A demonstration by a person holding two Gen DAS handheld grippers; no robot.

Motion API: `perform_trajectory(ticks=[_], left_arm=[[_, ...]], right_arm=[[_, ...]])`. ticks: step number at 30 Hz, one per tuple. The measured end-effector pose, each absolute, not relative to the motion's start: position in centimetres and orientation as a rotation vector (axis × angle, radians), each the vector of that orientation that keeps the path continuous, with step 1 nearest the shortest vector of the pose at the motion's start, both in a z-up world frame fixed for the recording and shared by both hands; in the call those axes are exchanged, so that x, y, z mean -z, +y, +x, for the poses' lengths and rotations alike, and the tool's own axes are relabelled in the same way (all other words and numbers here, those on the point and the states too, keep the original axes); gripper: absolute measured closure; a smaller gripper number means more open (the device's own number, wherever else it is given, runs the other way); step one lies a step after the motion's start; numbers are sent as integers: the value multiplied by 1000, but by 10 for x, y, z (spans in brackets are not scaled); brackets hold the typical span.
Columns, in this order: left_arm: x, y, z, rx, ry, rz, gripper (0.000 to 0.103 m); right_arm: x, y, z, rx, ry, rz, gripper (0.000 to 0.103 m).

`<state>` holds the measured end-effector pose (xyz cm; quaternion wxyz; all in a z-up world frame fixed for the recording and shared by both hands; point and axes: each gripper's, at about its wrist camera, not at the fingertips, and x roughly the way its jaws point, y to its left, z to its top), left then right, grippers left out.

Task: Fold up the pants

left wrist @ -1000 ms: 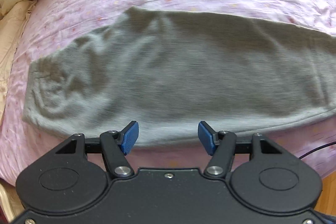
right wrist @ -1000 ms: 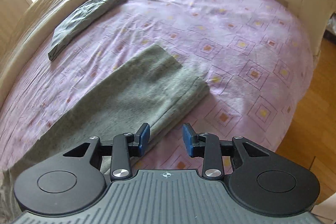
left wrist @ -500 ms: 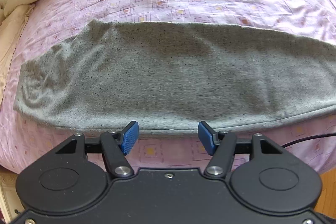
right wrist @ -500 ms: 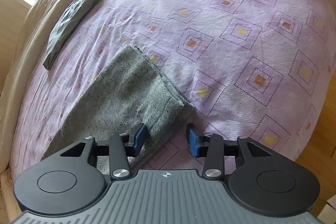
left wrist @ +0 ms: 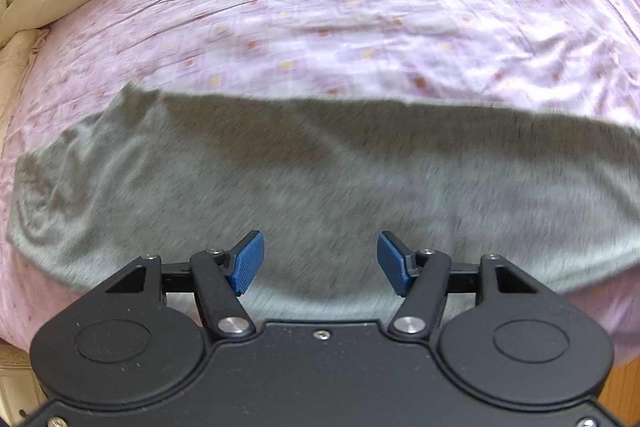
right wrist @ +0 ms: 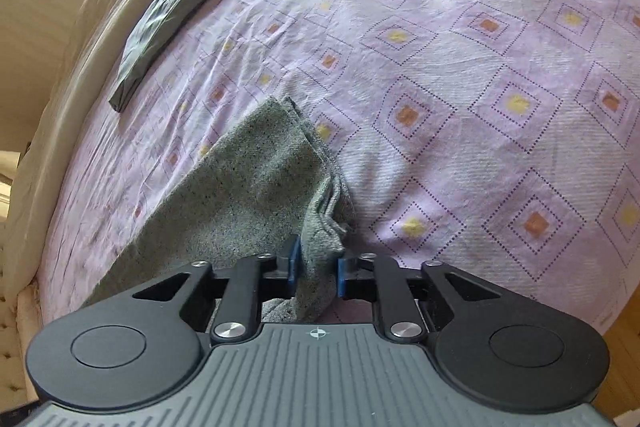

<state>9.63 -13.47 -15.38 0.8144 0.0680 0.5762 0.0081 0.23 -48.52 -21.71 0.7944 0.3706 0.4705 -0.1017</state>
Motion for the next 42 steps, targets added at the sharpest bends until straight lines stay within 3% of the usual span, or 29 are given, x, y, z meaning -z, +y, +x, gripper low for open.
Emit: perform_trajectory(ticks=[17, 26, 32, 42], left_arm=[[214, -171, 185, -38, 1313, 115, 42], [191, -155, 130, 35, 1294, 32, 44], [213, -156, 77, 61, 1392, 116, 44], [201, -131, 86, 148, 1365, 78, 43]], right_arm=[[172, -472, 20, 45, 1011, 587, 91], [171, -470, 22, 42, 1016, 575, 91], [169, -468, 23, 52, 1017, 571, 91], [150, -445, 20, 117, 976, 498, 91]])
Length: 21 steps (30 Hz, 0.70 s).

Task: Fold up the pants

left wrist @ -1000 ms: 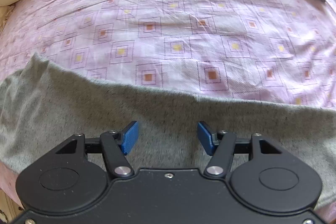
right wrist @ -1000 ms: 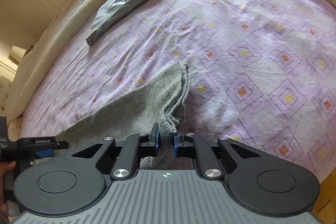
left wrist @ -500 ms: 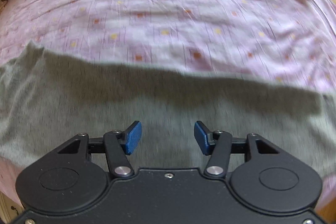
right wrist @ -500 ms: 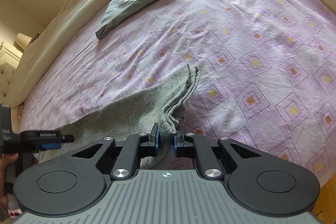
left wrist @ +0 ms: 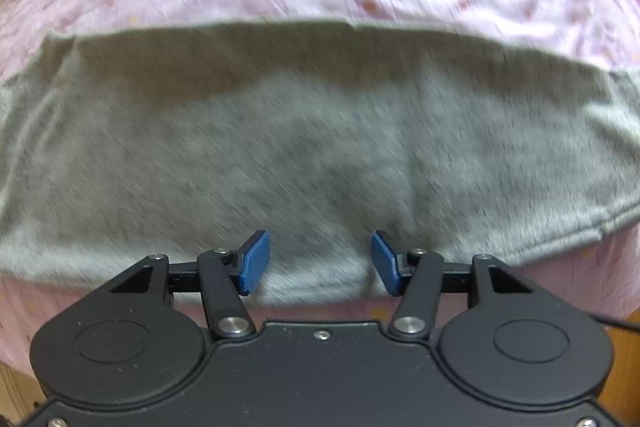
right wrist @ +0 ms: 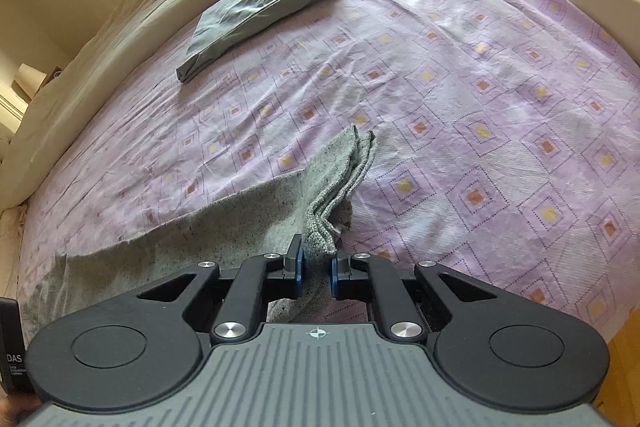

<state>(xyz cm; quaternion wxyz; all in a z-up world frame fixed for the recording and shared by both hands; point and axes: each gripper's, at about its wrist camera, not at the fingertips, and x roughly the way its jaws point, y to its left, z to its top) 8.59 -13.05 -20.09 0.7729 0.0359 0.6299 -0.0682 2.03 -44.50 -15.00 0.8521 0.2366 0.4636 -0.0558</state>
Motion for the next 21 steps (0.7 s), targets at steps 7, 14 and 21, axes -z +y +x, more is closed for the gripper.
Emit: perform_trajectory(ticks=[7, 14, 21], left_arm=[[186, -65, 99, 198, 1331, 55, 43], [180, 27, 112, 195, 1312, 52, 43], [179, 111, 118, 120, 1312, 41, 43]], right_arm=[[98, -380, 15, 124, 890, 342, 91], [43, -256, 25, -16, 808, 151, 91], [86, -115, 59, -220, 836, 60, 91]])
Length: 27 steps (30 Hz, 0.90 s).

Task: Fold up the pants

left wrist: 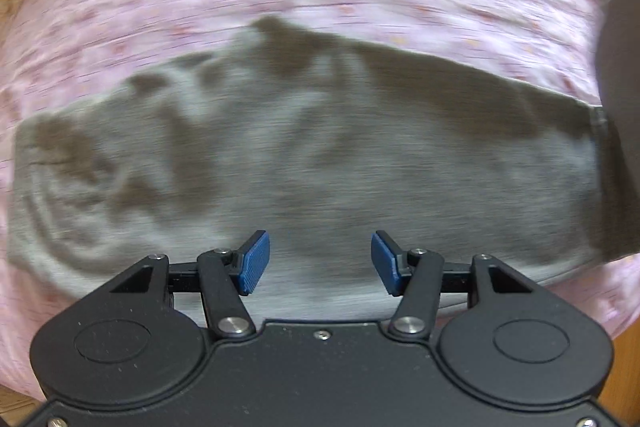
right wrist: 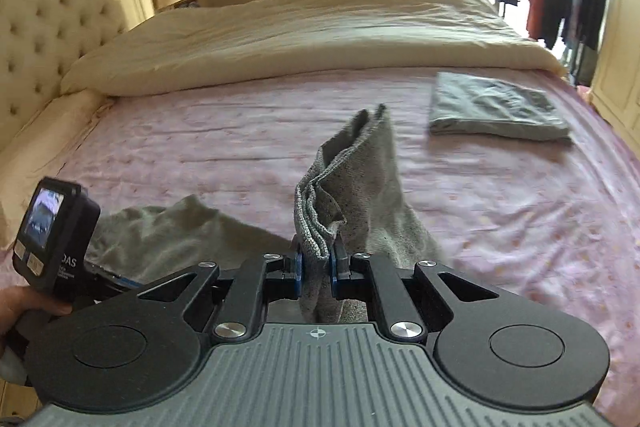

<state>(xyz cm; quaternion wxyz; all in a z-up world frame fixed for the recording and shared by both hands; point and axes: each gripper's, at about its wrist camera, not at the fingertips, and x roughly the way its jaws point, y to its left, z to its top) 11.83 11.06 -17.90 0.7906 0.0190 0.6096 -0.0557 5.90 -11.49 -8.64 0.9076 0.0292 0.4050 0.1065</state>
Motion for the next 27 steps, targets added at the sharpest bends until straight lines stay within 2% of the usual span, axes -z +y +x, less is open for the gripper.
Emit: perform_trajectory(ticks=[7, 8, 10, 12, 20, 27], left_arm=[[177, 167, 116, 58, 1319, 12, 43], [177, 173, 116, 56, 1319, 10, 43], [174, 177, 117, 56, 1314, 6, 43], [168, 180, 118, 62, 1302, -8, 43], [157, 139, 142, 167, 1265, -78, 43], [181, 69, 148, 223, 1315, -21, 43]], right_arm=[[183, -18, 84, -283, 997, -21, 91], [190, -8, 83, -281, 1015, -38, 89], [197, 1, 81, -309, 1062, -22, 79], [195, 0, 80, -353, 1105, 45, 72], [146, -60, 64, -271, 1067, 148, 71], [130, -157, 95, -29, 1068, 154, 71]])
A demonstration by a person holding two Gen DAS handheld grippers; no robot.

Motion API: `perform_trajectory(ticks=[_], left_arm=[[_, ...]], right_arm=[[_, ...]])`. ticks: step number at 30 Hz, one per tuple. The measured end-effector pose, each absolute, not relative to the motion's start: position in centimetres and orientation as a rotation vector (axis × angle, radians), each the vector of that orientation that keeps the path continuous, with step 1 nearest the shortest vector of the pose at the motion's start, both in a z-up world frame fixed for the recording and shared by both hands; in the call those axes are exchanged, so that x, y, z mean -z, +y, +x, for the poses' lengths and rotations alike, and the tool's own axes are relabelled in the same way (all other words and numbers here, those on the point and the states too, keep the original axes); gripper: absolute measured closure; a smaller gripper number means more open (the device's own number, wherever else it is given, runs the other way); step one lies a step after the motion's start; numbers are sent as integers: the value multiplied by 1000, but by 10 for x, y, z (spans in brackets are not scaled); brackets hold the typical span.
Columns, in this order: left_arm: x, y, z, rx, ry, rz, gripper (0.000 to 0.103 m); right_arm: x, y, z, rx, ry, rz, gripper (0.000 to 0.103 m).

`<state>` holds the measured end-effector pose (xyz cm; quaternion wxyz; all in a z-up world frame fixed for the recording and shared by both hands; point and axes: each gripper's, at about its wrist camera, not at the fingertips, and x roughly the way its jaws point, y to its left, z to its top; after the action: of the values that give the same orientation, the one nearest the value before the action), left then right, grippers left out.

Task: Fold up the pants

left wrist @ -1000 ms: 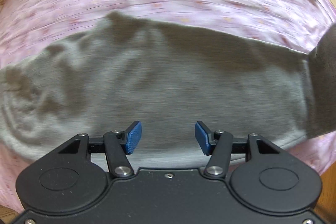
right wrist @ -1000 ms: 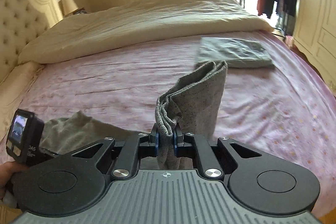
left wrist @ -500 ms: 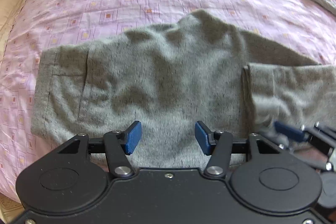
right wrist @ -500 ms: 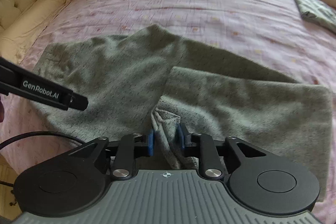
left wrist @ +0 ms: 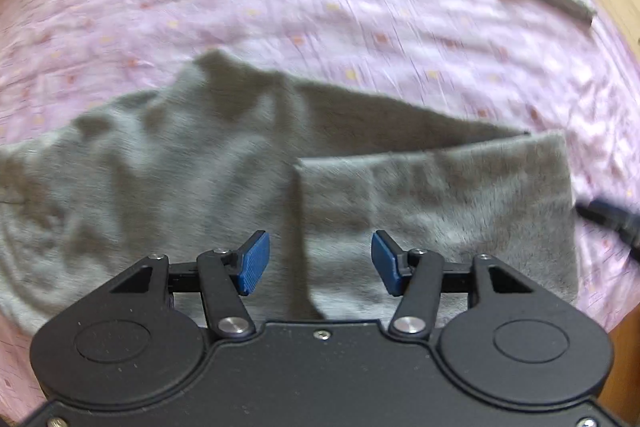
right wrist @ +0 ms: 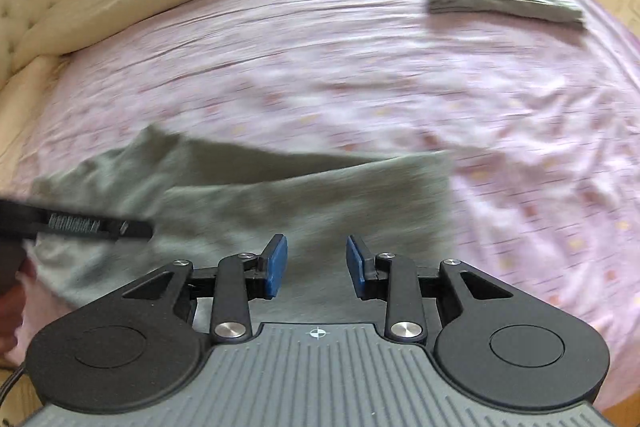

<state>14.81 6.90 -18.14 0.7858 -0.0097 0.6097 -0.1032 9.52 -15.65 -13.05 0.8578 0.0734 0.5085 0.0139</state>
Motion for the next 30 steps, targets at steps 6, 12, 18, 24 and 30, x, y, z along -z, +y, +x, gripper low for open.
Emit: perform_trajectory(ticks=[6, 12, 18, 24, 30], left_arm=[[223, 56, 135, 171, 1424, 70, 30], [223, 63, 131, 111, 1424, 22, 26], [222, 63, 128, 78, 1428, 22, 25], [223, 58, 130, 62, 1429, 27, 23], [223, 56, 132, 51, 1435, 20, 23]], right_arm=[[146, -203, 151, 31, 1112, 167, 71], [165, -188, 191, -63, 1150, 87, 71], [192, -178, 188, -131, 1243, 12, 71], [187, -186, 173, -174, 1226, 17, 71], [190, -187, 202, -135, 1262, 89, 71]])
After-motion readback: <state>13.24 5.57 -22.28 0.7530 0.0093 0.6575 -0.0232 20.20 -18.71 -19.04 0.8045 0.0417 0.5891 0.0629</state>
